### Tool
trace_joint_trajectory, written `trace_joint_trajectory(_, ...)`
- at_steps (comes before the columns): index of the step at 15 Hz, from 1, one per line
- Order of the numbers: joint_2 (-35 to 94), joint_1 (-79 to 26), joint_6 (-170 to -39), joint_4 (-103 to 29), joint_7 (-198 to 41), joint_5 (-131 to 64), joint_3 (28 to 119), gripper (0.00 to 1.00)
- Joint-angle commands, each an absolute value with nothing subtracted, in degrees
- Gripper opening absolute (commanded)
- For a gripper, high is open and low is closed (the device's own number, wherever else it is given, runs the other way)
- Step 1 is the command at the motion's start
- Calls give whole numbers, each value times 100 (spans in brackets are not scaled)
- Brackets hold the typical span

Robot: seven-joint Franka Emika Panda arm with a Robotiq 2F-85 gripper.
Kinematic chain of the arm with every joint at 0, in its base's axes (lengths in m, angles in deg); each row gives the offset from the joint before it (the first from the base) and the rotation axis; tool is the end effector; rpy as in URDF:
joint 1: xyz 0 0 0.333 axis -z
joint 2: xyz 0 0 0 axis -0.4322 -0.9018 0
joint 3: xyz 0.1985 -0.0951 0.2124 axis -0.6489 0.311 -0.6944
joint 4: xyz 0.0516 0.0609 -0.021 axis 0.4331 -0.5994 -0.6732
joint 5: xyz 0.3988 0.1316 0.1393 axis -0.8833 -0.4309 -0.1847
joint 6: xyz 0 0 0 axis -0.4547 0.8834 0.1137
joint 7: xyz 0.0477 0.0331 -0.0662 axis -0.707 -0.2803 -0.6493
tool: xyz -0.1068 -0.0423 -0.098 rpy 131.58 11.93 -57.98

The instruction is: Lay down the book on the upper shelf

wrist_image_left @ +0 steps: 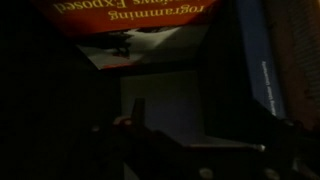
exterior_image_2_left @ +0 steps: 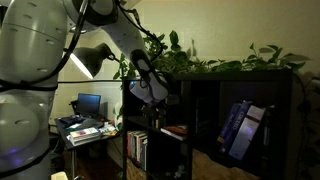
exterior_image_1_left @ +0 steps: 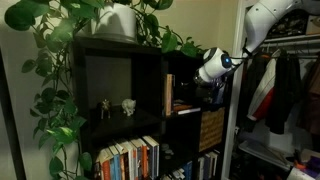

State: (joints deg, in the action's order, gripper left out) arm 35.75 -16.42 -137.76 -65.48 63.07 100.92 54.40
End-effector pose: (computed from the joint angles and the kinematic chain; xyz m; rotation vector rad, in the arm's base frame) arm 0.6096 0.0988 0.2609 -2.7149 0.1957 -1.5124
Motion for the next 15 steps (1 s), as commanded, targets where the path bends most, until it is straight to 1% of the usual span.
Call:
trace_joint_trajectory(1,3862,-1577,-14741,-6565,5583,9281,5726,100)
trace_joint_trajectory(5,3883,-1723,-15421,-6994,3969,7830,6366,100)
trace_joint_trajectory(8,3840,-1778,-15485,-7584,2565,6679,6686,100)
trace_joint_trajectory(12,3791,-1866,-15329,-8276,874,5128,6755,100)
trace_joint_trajectory(15,3811,-1730,-15238,-8562,10,4171,6425,100)
